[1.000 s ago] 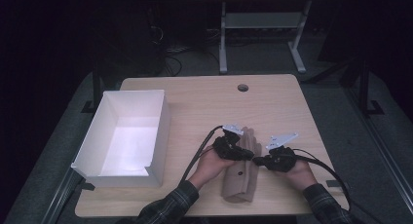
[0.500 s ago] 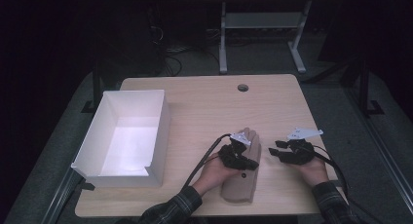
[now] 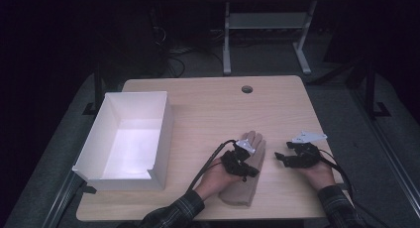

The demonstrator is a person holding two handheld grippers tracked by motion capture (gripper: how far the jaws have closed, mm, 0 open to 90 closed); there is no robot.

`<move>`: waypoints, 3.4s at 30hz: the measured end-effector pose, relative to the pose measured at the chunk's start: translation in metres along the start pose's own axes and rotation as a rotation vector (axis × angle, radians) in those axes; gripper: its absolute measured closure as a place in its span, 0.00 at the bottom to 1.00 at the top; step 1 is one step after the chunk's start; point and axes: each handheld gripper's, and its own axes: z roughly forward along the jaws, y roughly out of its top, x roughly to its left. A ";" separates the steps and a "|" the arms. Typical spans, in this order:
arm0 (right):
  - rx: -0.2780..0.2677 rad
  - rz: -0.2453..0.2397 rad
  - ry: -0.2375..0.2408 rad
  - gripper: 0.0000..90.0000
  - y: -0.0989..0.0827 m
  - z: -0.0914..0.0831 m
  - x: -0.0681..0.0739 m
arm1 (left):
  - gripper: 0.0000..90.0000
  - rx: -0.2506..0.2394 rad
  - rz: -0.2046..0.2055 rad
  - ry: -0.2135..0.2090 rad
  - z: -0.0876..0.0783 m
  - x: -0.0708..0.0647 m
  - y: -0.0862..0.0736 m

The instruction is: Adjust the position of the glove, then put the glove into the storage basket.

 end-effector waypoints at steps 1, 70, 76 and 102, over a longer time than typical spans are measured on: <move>-0.001 0.002 0.000 0.35 -0.001 0.001 0.000 | 0.99 0.006 0.003 0.003 -0.002 0.000 -0.001; 0.001 0.007 0.017 0.28 -0.001 0.003 -0.002 | 0.14 0.104 0.091 0.312 -0.042 0.021 -0.035; 0.002 0.008 0.017 0.28 -0.001 0.003 -0.002 | 0.18 0.108 0.096 0.323 -0.042 0.018 -0.035; 0.003 0.006 0.020 0.27 -0.001 0.002 -0.001 | 0.72 0.066 0.064 0.192 -0.054 0.012 -0.029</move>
